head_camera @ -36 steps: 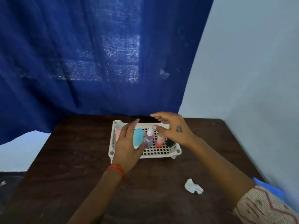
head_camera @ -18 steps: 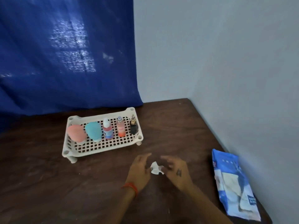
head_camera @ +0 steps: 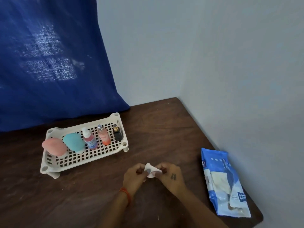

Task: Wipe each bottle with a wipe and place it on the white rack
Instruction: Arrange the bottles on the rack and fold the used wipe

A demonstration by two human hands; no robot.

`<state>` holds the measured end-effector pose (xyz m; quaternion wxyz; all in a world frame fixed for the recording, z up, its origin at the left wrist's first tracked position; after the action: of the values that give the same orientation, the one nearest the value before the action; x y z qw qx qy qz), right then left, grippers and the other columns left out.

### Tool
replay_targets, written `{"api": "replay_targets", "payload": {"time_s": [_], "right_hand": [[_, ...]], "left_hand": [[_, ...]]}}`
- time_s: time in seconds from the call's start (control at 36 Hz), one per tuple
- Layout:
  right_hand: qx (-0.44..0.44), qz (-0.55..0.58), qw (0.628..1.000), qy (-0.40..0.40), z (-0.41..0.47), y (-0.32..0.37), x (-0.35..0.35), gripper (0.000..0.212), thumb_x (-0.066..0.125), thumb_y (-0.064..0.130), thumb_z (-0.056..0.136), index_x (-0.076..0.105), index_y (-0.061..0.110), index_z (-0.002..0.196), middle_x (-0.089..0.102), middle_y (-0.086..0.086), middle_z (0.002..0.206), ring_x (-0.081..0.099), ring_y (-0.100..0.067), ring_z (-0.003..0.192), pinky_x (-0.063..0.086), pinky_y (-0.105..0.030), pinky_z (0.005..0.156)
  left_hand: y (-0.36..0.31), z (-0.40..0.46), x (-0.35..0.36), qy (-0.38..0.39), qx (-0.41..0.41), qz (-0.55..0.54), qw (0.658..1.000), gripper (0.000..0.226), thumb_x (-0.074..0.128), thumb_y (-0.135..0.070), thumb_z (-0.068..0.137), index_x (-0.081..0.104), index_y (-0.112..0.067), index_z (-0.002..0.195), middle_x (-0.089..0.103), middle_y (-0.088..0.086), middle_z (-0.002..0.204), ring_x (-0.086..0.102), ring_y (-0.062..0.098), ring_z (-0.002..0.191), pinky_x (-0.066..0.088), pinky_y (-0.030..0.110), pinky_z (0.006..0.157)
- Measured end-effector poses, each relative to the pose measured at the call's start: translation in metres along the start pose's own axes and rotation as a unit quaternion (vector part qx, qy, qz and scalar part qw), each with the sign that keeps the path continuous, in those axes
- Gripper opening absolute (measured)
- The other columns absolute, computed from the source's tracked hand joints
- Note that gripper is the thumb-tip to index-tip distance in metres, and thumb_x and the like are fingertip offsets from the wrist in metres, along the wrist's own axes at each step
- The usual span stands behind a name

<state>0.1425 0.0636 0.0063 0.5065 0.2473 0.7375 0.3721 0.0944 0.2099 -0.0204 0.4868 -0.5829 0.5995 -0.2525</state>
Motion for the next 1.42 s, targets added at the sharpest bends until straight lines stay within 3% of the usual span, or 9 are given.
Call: {"api": "replay_targets", "payload": {"time_s": [0.17, 0.39, 0.61, 0.75, 0.92, 1.06, 1.14, 1.31, 1.42], "right_hand": [[0.08, 0.205, 0.975, 0.009, -0.016, -0.015, -0.025, 0.012, 0.069, 0.027, 0.083, 0.073, 0.016, 0.082, 0.072, -0.003, 0.081, 0.068, -0.017, 0.083, 0.055, -0.031, 0.08], [0.099, 0.332, 0.936, -0.061, -0.037, -0.038, -0.068, 0.016, 0.067, 0.01, 0.083, 0.065, 0.016, 0.098, 0.072, -0.005, 0.093, 0.069, -0.019, 0.089, 0.055, -0.034, 0.081], [0.059, 0.246, 0.961, -0.112, -0.057, -0.052, -0.114, 0.022, 0.063, 0.006, 0.084, 0.075, 0.023, 0.077, 0.072, 0.008, 0.08, 0.066, -0.006, 0.079, 0.05, -0.016, 0.071], [0.06, 0.242, 0.959, -0.137, -0.065, -0.076, -0.135, 0.025, 0.074, 0.004, 0.075, 0.074, 0.028, 0.081, 0.072, 0.003, 0.092, 0.068, -0.01, 0.086, 0.056, -0.027, 0.078], [0.038, 0.177, 0.959, -0.218, -0.078, -0.097, -0.169, 0.029, 0.071, 0.008, 0.08, 0.068, 0.037, 0.08, 0.069, 0.011, 0.088, 0.066, -0.005, 0.082, 0.055, -0.022, 0.071], [0.028, 0.107, 0.961, -0.254, -0.08, -0.107, -0.188, 0.023, 0.066, 0.011, 0.085, 0.063, 0.033, 0.085, 0.063, 0.019, 0.088, 0.059, 0.002, 0.082, 0.045, -0.005, 0.071], [0.037, 0.056, 0.964, -0.257, -0.077, -0.12, -0.186, 0.011, 0.064, 0.016, 0.088, 0.069, 0.019, 0.097, 0.067, 0.006, 0.097, 0.061, -0.005, 0.089, 0.049, -0.017, 0.083], [0.018, -0.007, 0.968, -0.25, -0.071, -0.119, -0.182, 0.037, 0.047, 0.038, 0.084, 0.069, 0.012, 0.098, 0.065, -0.005, 0.098, 0.059, -0.015, 0.091, 0.048, -0.026, 0.086], [0.02, -0.042, 0.956, -0.29, -0.074, -0.115, -0.189, 0.055, 0.042, 0.058, 0.08, 0.068, 0.015, 0.102, 0.06, 0.001, 0.101, 0.053, -0.007, 0.093, 0.037, -0.006, 0.078]], "left_hand": [[-0.028, -0.014, 0.029, 0.053, -0.047, -0.199, 0.977, 0.006, 0.06, -0.007, 0.09, 0.064, -0.003, 0.093, 0.071, 0.01, 0.089, 0.07, 0.016, 0.079, 0.057, 0.027, 0.069], [-0.07, -0.016, 0.062, 0.068, 0.032, -0.171, 0.982, 0.017, 0.061, 0.0, 0.087, 0.047, -0.007, 0.092, 0.069, 0.022, 0.086, 0.071, 0.024, 0.077, 0.058, 0.031, 0.063], [-0.094, -0.025, 0.113, 0.151, 0.073, -0.08, 0.983, 0.025, 0.058, 0.01, 0.085, 0.072, -0.011, 0.088, 0.073, 0.006, 0.089, 0.071, 0.016, 0.08, 0.055, 0.023, 0.065], [-0.102, -0.03, 0.147, 0.207, 0.078, -0.055, 0.974, 0.041, 0.063, 0.02, 0.073, 0.068, -0.013, 0.097, 0.073, 0.01, 0.091, 0.07, 0.019, 0.083, 0.056, 0.028, 0.072], [-0.113, -0.034, 0.187, 0.253, 0.095, -0.009, 0.963, 0.047, 0.065, 0.02, 0.071, 0.066, -0.018, 0.097, 0.07, -0.002, 0.084, 0.067, 0.005, 0.073, 0.052, 0.02, 0.065], [-0.114, -0.026, 0.208, 0.227, 0.121, 0.062, 0.964, 0.045, 0.074, 0.012, 0.067, 0.067, -0.02, 0.099, 0.065, 0.003, 0.092, 0.061, 0.003, 0.067, 0.054, 0.024, 0.069], [-0.113, -0.022, 0.216, 0.196, 0.131, 0.113, 0.965, 0.047, 0.076, 0.007, 0.068, 0.066, -0.013, 0.109, 0.06, -0.004, 0.092, 0.059, -0.003, 0.06, 0.046, 0.01, 0.06], [-0.114, -0.023, 0.222, 0.179, 0.171, 0.212, 0.945, 0.052, 0.08, -0.01, 0.07, 0.062, -0.018, 0.118, 0.05, -0.003, 0.115, 0.055, 0.002, 0.076, 0.044, 0.006, 0.068], [-0.121, -0.025, 0.216, 0.143, 0.203, 0.212, 0.945, 0.048, 0.077, -0.019, 0.075, 0.06, -0.022, 0.12, 0.043, -0.007, 0.116, 0.051, 0.002, 0.083, 0.039, -0.001, 0.067]]}}
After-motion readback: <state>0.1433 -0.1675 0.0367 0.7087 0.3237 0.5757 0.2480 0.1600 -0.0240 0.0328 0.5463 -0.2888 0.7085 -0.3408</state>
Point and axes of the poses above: each hand's wrist, its own z-axis towards the middle knuckle, its own x-axis out of the palm, y = z × x, the point moved 10 cm from there along z, towards the middle knuckle
